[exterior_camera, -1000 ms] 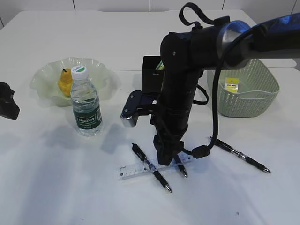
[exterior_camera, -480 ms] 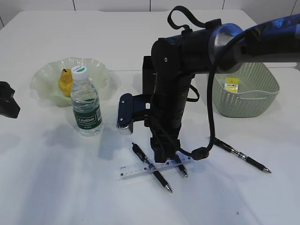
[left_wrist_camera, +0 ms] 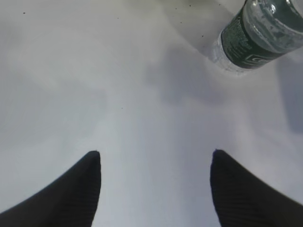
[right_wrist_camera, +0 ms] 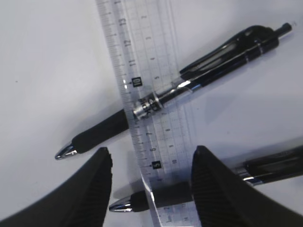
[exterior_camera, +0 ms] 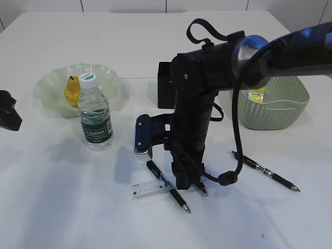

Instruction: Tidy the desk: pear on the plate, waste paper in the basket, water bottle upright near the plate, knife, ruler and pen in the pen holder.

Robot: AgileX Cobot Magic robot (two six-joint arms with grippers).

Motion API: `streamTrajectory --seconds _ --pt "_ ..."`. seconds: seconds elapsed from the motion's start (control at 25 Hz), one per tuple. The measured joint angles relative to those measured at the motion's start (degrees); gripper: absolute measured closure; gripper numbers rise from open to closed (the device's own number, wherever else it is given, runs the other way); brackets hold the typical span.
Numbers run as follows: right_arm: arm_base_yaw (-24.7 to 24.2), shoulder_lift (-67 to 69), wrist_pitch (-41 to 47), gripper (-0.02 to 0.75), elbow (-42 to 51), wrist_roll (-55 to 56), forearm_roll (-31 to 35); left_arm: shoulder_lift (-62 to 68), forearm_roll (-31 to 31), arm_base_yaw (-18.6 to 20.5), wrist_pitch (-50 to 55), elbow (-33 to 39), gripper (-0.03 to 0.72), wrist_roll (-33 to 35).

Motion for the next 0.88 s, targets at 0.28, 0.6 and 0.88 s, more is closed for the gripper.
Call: streamTrajectory --seconds 0.28,0.6,0.88 --pt "0.00 0.00 -1.18 0.330 0.00 -1.32 0.00 0.00 0.00 0.00 0.00 0.00 0.179 0.00" --pt "0.00 2.12 -1.56 0.330 0.00 -2.34 0.00 0.00 0.00 0.00 0.00 0.00 0.180 0.00" --pt "0.00 2.41 -1.56 0.330 0.00 -2.63 0.00 0.00 0.00 0.00 0.00 0.00 0.186 0.00"
